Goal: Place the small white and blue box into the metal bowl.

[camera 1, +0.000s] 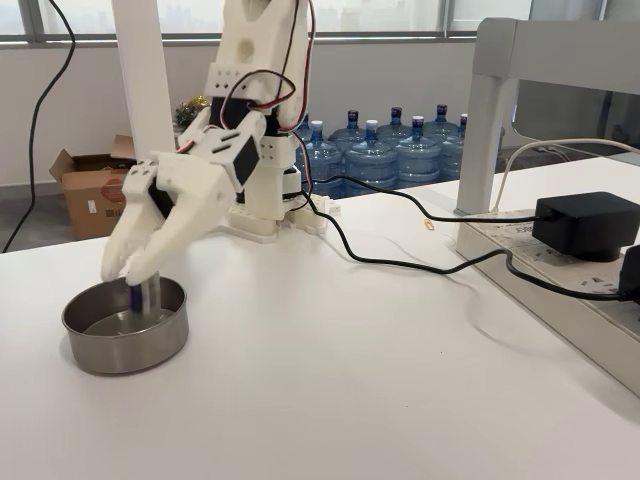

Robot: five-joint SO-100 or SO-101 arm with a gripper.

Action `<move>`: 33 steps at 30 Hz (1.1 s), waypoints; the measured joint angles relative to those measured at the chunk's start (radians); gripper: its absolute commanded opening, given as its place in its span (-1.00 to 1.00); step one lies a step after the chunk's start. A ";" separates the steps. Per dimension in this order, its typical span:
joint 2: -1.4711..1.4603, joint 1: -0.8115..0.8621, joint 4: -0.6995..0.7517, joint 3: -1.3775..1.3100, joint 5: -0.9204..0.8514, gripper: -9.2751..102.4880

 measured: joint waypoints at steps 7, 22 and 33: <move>0.209 -0.020 0.000 0.094 -0.023 -0.53; 0.769 -0.552 0.000 0.206 -1.104 -0.92; 0.730 -1.077 0.212 0.207 -1.838 -0.92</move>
